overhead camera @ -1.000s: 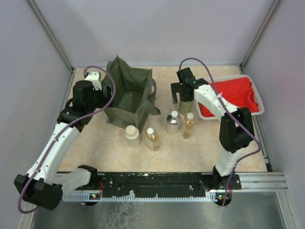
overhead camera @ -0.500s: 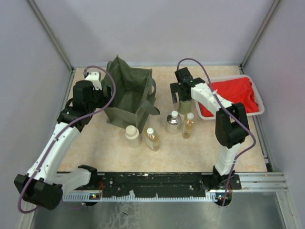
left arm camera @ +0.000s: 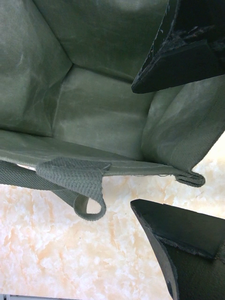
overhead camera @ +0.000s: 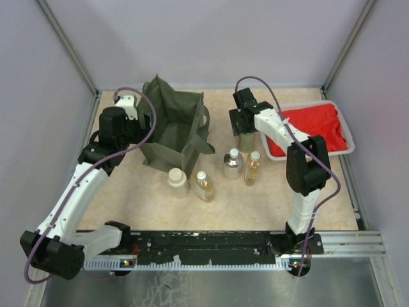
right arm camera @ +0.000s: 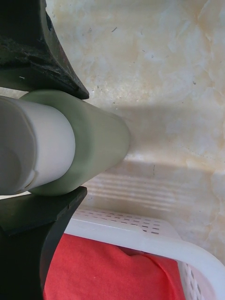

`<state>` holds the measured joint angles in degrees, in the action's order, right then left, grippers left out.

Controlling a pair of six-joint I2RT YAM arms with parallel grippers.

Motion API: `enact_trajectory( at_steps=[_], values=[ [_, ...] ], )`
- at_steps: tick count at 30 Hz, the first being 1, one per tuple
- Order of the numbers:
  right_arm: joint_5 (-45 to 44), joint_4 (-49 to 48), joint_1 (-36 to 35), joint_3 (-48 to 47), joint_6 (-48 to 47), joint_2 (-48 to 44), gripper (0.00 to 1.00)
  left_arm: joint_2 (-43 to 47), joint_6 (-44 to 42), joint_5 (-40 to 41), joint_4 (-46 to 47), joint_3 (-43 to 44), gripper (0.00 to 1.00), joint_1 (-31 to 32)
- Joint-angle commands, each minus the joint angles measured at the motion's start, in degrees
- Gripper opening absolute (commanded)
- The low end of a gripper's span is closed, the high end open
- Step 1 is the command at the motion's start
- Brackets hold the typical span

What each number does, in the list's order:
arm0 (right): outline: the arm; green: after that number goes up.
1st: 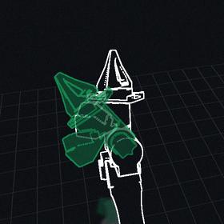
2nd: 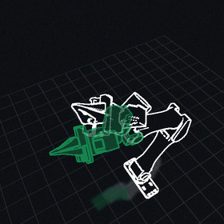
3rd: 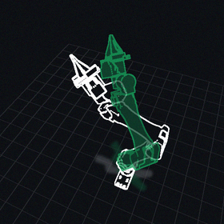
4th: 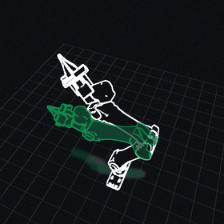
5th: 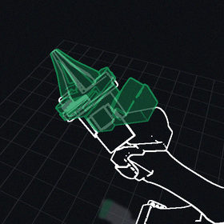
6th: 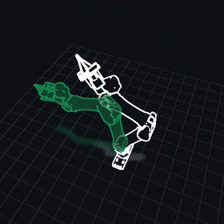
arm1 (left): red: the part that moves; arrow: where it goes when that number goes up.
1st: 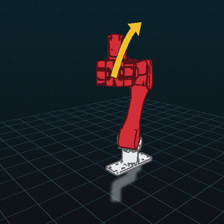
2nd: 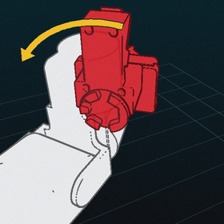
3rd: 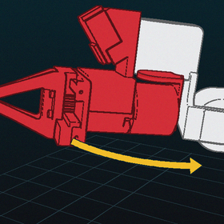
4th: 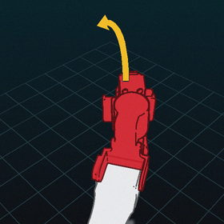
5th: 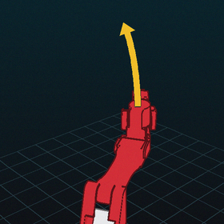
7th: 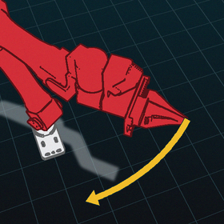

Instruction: Place the personal care products into the canvas bag

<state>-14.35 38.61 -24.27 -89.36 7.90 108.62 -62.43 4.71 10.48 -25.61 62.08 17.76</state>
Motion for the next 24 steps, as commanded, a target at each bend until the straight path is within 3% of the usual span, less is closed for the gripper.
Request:
enact_trajectory(
  at_steps=[1,9,24],
  values=[
    [-0.6,2.0,-0.4,-4.2,-1.6,-1.6,0.00,-0.8,-0.7,0.4,0.6,-1.0,1.00,0.1],
    [1.5,4.5,-0.9,-18.3,-5.0,-6.7,0.00,-0.6,-0.5,0.6,2.2,-2.2,1.00,0.1],
    [6.3,-7.8,-12.1,-41.2,-17.0,-12.0,0.00,0.0,-0.1,2.6,0.7,-2.2,1.00,0.1]
  ],
)
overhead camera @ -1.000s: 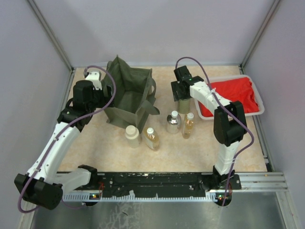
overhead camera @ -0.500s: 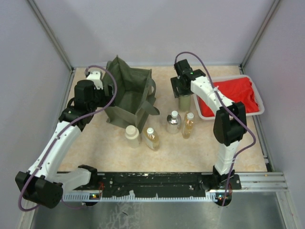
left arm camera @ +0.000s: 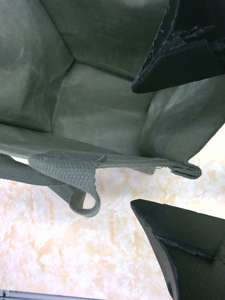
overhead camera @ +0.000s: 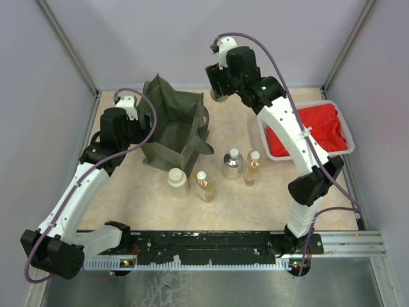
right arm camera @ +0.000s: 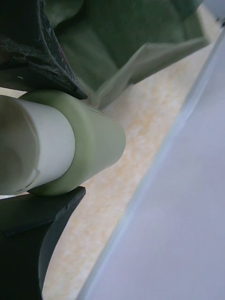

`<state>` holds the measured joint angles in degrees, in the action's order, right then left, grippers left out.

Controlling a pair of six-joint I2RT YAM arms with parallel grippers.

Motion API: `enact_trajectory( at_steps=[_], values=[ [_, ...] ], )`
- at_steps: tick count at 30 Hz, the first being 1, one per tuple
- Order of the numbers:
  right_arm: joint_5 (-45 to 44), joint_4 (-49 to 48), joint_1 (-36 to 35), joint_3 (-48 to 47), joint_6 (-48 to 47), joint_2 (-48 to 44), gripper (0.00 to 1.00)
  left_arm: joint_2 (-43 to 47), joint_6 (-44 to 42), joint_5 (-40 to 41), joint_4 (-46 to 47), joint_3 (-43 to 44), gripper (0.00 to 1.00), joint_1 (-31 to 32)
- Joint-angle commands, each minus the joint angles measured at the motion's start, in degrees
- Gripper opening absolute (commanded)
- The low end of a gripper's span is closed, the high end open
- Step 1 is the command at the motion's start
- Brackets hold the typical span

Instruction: Place the personal care products into the canvas bag

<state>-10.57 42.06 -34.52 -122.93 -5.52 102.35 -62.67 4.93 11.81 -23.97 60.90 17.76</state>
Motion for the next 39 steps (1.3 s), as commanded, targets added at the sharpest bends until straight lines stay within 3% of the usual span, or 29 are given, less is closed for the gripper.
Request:
enact_trajectory(
  at_steps=[1,10,29,34,39],
  values=[
    [3.0,-11.8,-2.9,-8.5,-4.0,-5.6,0.00,0.2,-0.3,1.1,-0.9,-1.1,1.00,0.1],
    [10.2,-13.3,-6.8,-10.9,-1.7,-2.0,0.00,0.0,0.1,-0.7,-0.2,-1.5,1.00,0.1],
    [12.1,-18.9,-12.4,6.9,2.1,3.0,0.00,0.5,0.0,-2.4,0.9,-1.9,1.00,0.1],
    [10.7,-14.9,-12.8,1.1,1.4,11.0,0.00,0.4,-0.1,-3.6,1.2,-1.7,0.94,0.1],
    [7.0,-5.3,-13.3,-13.4,1.0,23.3,0.00,0.5,-0.3,-3.4,0.8,-1.4,0.92,0.1]
  ],
)
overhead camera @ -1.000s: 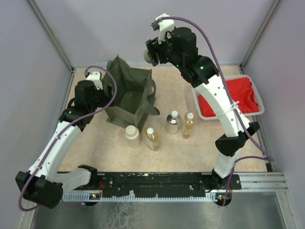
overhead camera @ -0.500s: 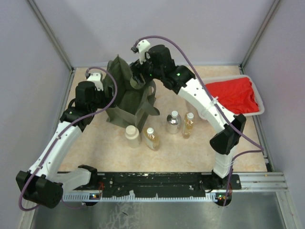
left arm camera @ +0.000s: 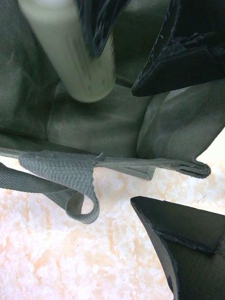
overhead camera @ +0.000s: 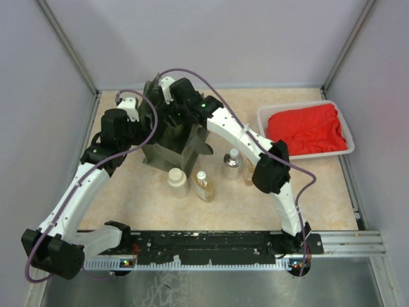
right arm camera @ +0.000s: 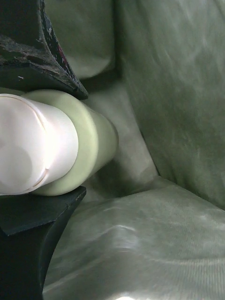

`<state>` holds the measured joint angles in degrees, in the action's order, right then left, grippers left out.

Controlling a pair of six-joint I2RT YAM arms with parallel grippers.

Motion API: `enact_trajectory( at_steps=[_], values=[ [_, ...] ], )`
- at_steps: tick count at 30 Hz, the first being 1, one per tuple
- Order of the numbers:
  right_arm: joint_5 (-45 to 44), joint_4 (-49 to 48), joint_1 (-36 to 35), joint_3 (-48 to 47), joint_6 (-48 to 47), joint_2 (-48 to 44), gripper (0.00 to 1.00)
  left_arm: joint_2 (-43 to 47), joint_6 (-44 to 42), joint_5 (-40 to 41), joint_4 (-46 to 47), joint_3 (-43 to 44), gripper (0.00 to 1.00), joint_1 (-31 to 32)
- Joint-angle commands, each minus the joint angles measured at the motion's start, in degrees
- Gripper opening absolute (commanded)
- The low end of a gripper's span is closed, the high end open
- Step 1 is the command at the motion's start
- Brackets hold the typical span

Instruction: Place the personal care products into the canvas bag

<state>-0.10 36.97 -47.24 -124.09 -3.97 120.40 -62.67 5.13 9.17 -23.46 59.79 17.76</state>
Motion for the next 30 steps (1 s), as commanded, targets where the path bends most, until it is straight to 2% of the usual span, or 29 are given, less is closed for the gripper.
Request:
enact_trajectory(
  at_steps=[1,4,9,27,28,30],
  values=[
    [-4.7,2.4,-0.6,-16.2,-0.5,7.5,0.00,0.5,-0.6,-0.5,0.1,-0.2,0.93,0.1],
    [-8.4,5.6,-0.6,-19.7,-0.5,11.3,0.00,0.6,-0.9,0.3,-0.5,-0.1,0.94,0.1],
    [-13.7,5.9,-0.3,-16.5,-1.2,10.6,0.00,0.8,-1.2,0.1,-0.6,0.0,0.95,0.0],
    [-17.8,17.6,3.8,-14.9,-6.0,12.0,0.00,-1.4,-1.1,-0.2,-0.6,0.5,0.98,-0.1],
    [-17.8,17.8,3.9,-14.7,-6.1,12.1,0.02,-1.6,-1.0,-0.4,-0.4,0.5,0.98,-0.1],
    [-17.7,17.7,4.0,-14.5,-6.2,12.1,0.18,-1.9,-0.9,-0.7,-0.1,0.5,0.98,-0.1]
  ],
)
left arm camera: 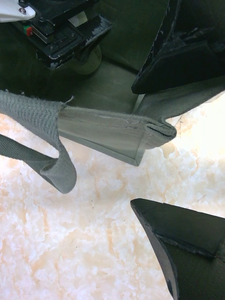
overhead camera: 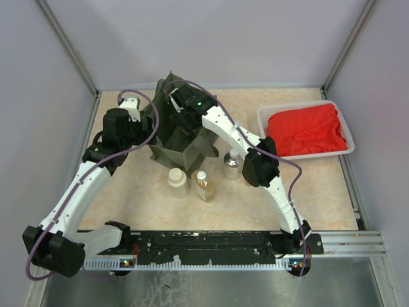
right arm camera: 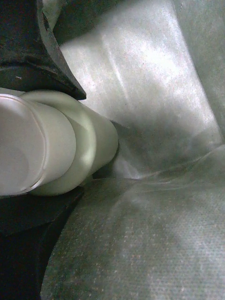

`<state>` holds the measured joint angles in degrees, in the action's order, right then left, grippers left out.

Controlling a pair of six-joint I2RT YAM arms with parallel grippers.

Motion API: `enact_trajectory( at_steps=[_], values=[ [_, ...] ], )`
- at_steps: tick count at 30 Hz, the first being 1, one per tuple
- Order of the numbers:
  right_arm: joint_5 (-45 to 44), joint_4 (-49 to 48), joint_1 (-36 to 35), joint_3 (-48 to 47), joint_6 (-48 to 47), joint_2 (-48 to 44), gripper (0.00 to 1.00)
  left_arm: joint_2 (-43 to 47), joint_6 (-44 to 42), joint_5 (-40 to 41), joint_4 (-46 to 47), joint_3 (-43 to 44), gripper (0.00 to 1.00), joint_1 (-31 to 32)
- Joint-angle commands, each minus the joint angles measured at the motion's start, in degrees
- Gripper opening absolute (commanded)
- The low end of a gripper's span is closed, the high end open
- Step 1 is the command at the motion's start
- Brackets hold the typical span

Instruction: Place the personal care products into the canvas bag

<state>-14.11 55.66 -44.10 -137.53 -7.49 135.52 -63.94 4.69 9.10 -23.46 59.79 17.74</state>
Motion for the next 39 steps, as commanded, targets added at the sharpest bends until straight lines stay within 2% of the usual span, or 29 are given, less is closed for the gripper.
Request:
enact_trajectory(
  at_steps=[1,5,11,18,24,32,39],
  values=[
    [-3.3,-1.1,0.8,-1.1,-2.8,-3.0,0.28,-0.8,-0.5,-0.7,0.0,0.4,0.98,-0.1],
    [-0.2,-2.7,0.8,-0.8,-2.3,-4.2,0.73,-1.1,-0.5,-1.0,1.1,-0.3,0.98,-0.1],
    [2.0,-4.4,0.2,-1.7,-1.5,-8.0,0.99,-2.6,-0.6,-1.6,2.6,-0.7,0.99,-0.1],
    [-3.5,-6.3,-1.4,-1.5,-1.1,-16.0,0.99,-3.4,-0.3,-2.1,3.4,-1.3,1.00,-0.1],
    [-5.3,-9.7,-2.6,8.4,2.2,-29.8,0.99,-3.8,-0.6,-2.2,3.6,-1.5,1.00,-0.1],
    [-17.9,-12.0,-1.8,37.1,10.4,-52.6,0.99,-4.1,-0.9,-1.9,4.0,-1.6,1.00,-0.1],
    [-12.9,-11.8,6.5,62.3,19.7,-64.7,0.99,-3.7,-1.3,-2.2,3.9,-1.2,1.00,-0.1]
  ],
)
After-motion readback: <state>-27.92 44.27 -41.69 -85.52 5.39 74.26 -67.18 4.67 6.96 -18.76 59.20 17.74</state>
